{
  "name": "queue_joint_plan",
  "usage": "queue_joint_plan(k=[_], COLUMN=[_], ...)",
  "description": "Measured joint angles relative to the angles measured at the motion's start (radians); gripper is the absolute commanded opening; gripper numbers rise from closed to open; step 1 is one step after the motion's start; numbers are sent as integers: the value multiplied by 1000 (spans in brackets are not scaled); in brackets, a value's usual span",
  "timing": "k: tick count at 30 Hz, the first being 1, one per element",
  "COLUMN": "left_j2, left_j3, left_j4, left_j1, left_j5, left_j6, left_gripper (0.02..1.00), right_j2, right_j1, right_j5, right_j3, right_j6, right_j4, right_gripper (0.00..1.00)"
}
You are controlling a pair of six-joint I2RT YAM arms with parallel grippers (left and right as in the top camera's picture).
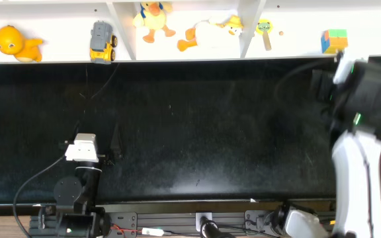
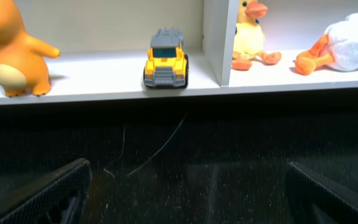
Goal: Store Toys
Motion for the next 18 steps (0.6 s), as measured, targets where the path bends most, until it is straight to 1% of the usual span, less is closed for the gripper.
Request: queue_joint_plan(k=[3, 6, 9, 11, 18], left_j2=[0, 0, 0, 0, 0], left_j3=[0, 0, 0, 0, 0], left_j4=[0, 0, 0, 0, 0], left_j1=[0, 0, 0, 0, 0], left_j5=[0, 0, 0, 0, 0], left_j6=[0, 0, 0, 0, 0], left_gripper=[998, 998, 998, 998, 998], right_j2=[-171, -360, -558, -689, -1028], right_j1=[35, 126, 219, 253, 262], right_j5=[16, 19, 18, 16, -9], right_j3=[-233, -431, -575, -652, -825], right_j6=[57, 118, 159, 187, 229], right_j4=[227, 339, 341, 323, 239], right_gripper=[996, 996, 996, 996, 996])
